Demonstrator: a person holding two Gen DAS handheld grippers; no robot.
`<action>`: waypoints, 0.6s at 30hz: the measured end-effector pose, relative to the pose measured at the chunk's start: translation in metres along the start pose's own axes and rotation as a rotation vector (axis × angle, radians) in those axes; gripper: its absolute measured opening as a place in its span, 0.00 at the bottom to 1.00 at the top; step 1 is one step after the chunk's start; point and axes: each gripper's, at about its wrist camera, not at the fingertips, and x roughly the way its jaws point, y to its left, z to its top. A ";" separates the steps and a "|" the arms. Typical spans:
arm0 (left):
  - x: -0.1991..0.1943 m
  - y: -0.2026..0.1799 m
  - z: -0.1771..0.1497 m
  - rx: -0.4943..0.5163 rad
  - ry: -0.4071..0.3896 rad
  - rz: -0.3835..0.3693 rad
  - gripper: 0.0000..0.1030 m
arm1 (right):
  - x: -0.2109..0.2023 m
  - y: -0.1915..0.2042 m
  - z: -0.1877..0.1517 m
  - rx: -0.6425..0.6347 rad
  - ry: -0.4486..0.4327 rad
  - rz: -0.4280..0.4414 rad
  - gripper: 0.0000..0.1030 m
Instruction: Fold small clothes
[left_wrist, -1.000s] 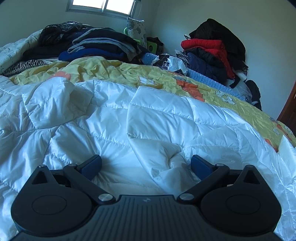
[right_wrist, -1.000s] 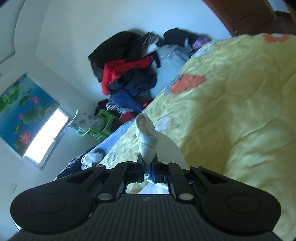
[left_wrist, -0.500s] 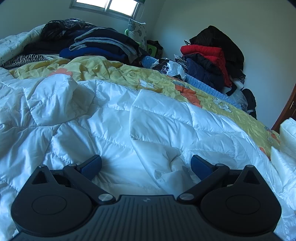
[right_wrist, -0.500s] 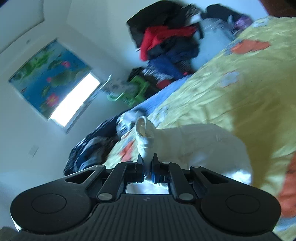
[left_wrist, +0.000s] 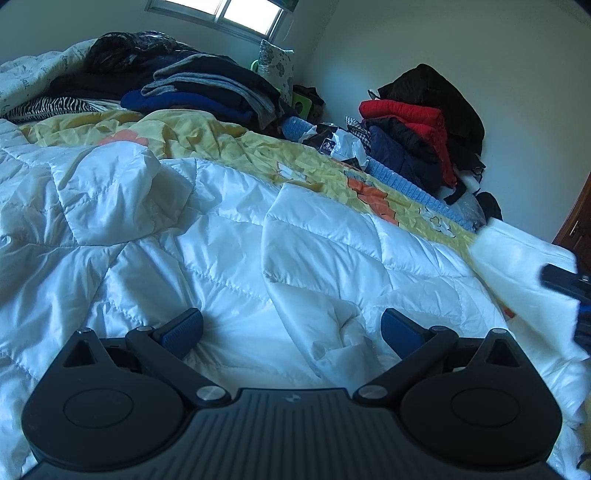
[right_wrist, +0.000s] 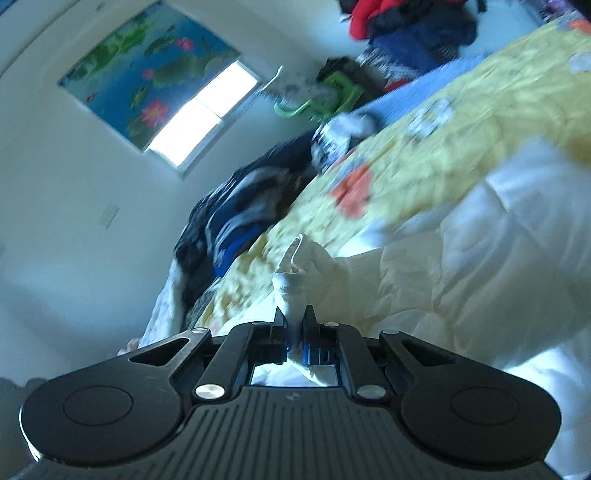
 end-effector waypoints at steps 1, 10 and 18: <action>0.000 0.000 0.000 -0.001 0.000 -0.001 1.00 | 0.008 0.006 -0.006 -0.003 0.010 0.007 0.11; -0.002 0.004 -0.001 -0.022 -0.007 -0.017 1.00 | 0.064 0.040 -0.033 0.002 0.096 0.045 0.11; -0.003 0.007 0.000 -0.039 -0.012 -0.031 1.00 | 0.094 0.050 -0.039 0.021 0.163 0.067 0.11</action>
